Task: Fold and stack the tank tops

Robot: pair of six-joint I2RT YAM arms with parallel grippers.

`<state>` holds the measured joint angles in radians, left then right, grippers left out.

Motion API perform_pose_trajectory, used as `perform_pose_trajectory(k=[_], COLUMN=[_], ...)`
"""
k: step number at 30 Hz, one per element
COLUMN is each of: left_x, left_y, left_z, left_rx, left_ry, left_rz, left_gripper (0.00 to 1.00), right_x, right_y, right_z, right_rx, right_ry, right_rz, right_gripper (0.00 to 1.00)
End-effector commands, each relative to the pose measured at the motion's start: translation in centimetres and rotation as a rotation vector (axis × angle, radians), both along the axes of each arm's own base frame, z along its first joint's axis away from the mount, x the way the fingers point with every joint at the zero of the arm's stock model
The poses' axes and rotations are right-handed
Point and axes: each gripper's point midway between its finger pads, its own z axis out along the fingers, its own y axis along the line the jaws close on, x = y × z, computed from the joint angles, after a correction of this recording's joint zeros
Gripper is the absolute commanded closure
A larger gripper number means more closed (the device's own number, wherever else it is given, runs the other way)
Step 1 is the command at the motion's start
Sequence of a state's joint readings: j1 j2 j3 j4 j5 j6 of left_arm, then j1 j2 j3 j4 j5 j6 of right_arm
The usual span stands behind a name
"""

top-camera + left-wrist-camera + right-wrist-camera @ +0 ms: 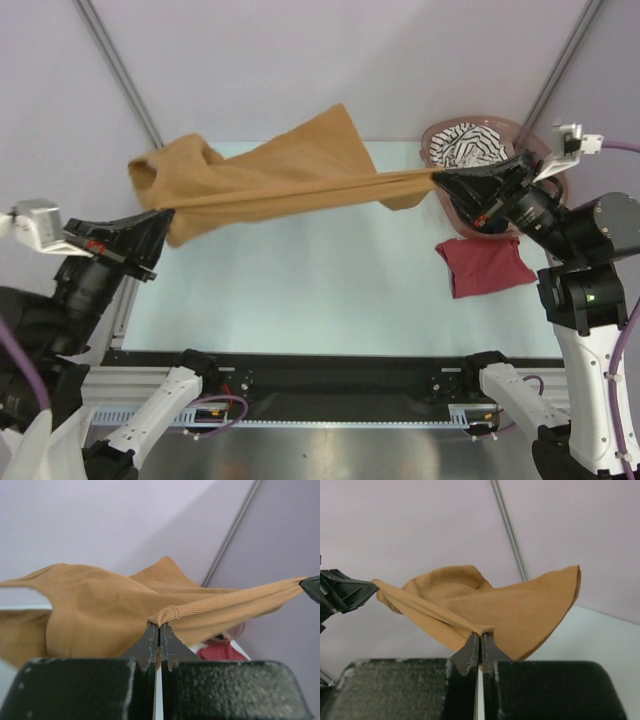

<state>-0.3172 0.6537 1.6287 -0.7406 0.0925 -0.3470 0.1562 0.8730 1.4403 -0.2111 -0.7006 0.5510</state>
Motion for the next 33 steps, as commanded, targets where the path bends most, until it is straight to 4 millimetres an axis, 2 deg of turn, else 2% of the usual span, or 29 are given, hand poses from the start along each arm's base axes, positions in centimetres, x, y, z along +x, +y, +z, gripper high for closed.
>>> perform_pose_trajectory(k=[1,4,5,6,9,11,16,22,23,26,29,33], left_x=[3.8,2.6,2.3,2.3,3.0,3.6,4.8,7.4,8.3,9.6,9.2,7.1], left_y=[-0.7,-0.2,0.0,0.1,0.4,0.5,0.4,-0.4,-0.3,-0.3,0.0,0.3], left_z=[-5.0,-4.7,-3.9,-4.0,-3.6,-3.6,-4.6,-7.4,-8.2,-8.9,-8.0,-5.9], left_rx=[0.055,0.039,0.038,0.05,0.054,0.055,0.066,0.119,0.131,0.144,0.139,0.133], left_ry=[0.147,0.13,0.119,0.132,0.154,0.171,0.197,0.265,0.29,0.312,0.287,0.213], left_rz=[0.028,0.037,0.042,0.045,0.075,0.088,0.103,0.103,0.121,0.141,0.15,0.129], left_gripper=[1.0,1.0,1.0,1.0,1.0,1.0,1.0,1.0,1.0,1.0,1.0,1.0], right_x=[1.8,-0.2,-0.8,-1.3,-1.4,-0.9,2.0,4.7,5.0,6.1,6.2,3.7], right_y=[0.7,0.4,0.3,0.1,0.0,0.0,0.2,0.3,0.3,0.7,1.0,1.0], right_z=[-3.4,-3.5,-3.5,-2.8,-1.9,-1.8,-3.3,-4.8,-4.7,-4.7,-4.3,-2.9], right_rx=[-0.001,-0.013,-0.021,-0.019,-0.024,-0.025,-0.039,-0.044,-0.042,-0.046,-0.048,-0.054], right_ry=[0.102,0.085,0.077,0.059,0.048,0.054,0.126,0.174,0.172,0.184,0.184,0.116], right_rz=[0.014,0.008,0.004,-0.003,-0.01,-0.014,-0.044,-0.075,-0.08,-0.07,-0.049,-0.015], right_gripper=[1.0,1.0,1.0,1.0,1.0,1.0,1.0,1.0,1.0,1.0,1.0,1.0])
